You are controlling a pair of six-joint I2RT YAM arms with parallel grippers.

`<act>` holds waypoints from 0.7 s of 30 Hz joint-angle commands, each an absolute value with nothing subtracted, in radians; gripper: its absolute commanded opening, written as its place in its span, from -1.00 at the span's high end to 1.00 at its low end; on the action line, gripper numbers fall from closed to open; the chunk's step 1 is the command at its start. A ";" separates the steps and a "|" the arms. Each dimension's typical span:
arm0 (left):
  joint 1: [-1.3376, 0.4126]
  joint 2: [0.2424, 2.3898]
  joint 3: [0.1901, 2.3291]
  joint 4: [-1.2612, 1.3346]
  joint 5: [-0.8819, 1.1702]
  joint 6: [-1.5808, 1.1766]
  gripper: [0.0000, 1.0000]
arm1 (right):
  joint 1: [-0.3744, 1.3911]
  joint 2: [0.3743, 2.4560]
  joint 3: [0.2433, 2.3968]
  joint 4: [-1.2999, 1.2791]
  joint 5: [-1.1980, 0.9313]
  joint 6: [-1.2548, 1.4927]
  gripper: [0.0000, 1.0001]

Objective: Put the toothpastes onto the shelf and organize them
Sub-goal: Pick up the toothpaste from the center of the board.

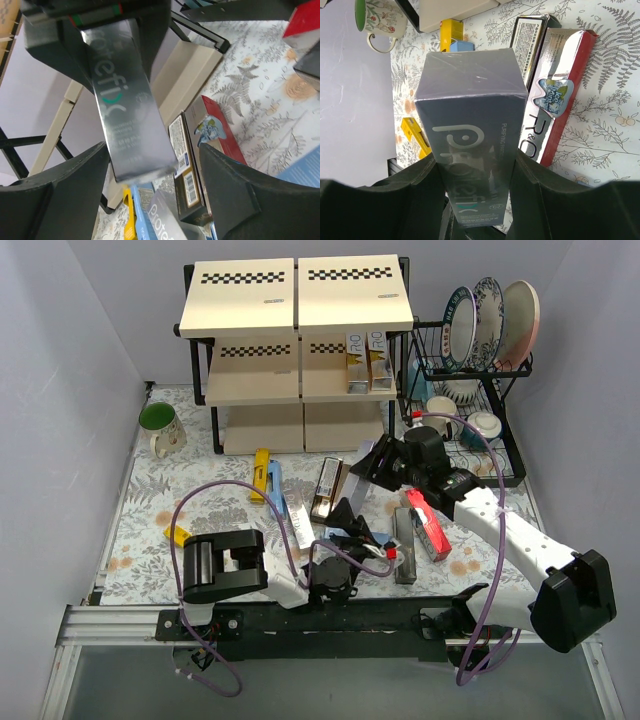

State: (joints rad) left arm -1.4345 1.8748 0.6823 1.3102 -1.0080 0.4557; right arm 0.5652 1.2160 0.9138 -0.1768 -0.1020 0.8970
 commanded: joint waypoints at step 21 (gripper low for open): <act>-1.361 1.775 0.753 1.841 -1.138 0.457 0.95 | 0.609 1.143 0.911 -0.009 -0.106 0.946 0.05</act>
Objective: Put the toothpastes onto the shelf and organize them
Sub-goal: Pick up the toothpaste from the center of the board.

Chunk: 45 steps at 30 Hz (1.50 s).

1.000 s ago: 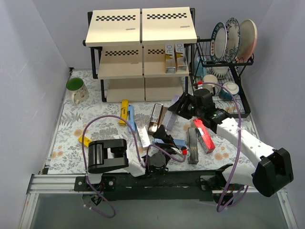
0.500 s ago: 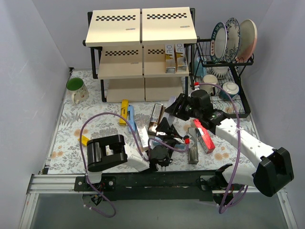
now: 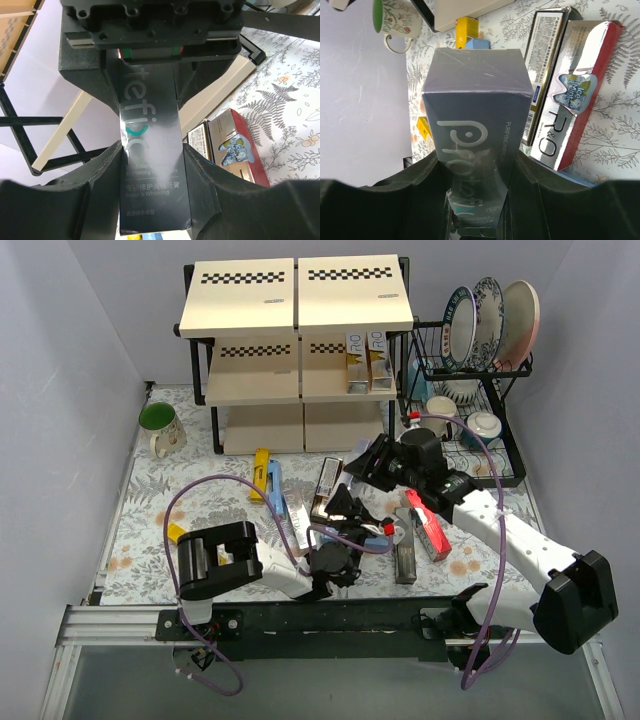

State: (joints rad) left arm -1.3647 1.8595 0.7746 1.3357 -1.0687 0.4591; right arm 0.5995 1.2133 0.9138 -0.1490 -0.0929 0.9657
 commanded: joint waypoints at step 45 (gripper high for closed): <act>-0.882 1.017 0.974 -0.256 -0.730 -1.040 1.00 | 0.607 0.818 0.756 0.002 0.069 0.508 -0.84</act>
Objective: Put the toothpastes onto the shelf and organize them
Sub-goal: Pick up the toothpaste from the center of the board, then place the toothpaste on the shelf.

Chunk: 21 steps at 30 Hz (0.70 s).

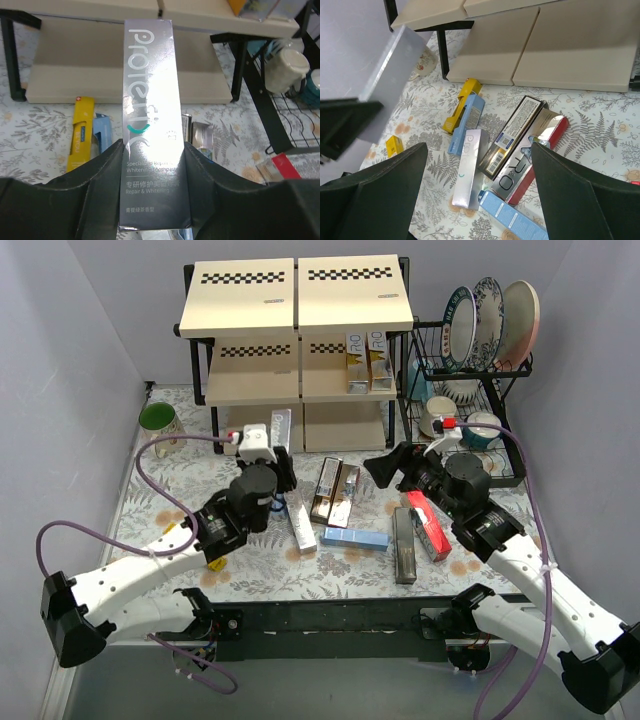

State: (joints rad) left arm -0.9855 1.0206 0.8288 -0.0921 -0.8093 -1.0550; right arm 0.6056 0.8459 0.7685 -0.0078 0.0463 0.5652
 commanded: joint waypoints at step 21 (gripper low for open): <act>-0.161 1.362 1.301 -0.083 -0.095 -0.781 0.95 | 0.607 0.704 0.591 0.115 0.031 0.377 -0.81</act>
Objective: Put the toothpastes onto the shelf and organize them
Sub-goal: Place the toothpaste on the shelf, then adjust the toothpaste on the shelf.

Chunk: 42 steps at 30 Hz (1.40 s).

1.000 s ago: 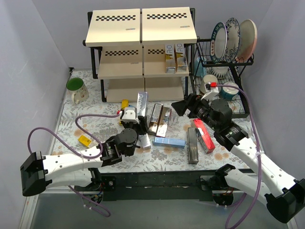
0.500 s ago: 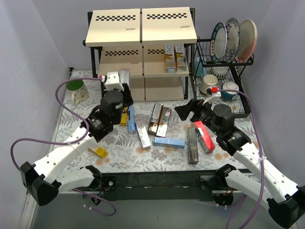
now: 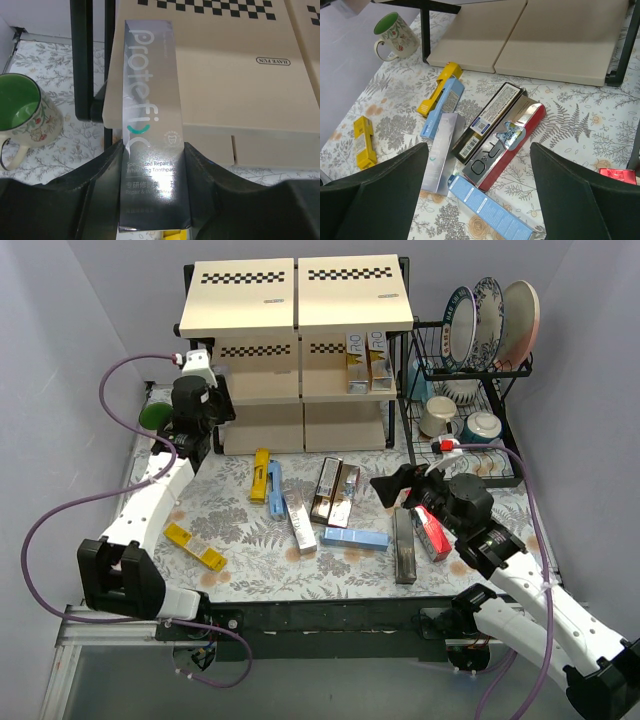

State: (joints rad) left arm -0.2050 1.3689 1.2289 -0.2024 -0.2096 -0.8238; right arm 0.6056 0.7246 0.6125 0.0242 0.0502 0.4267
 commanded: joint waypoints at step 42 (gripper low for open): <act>-0.118 1.345 1.082 0.163 -0.117 -0.752 -0.30 | 0.607 0.680 0.482 0.192 -0.058 0.336 -0.79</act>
State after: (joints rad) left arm -0.1257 1.3891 1.1049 0.1184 -0.1196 -0.7429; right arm 0.6056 0.6933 0.4858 0.1375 -0.0517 0.3408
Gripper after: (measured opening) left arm 0.673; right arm 0.901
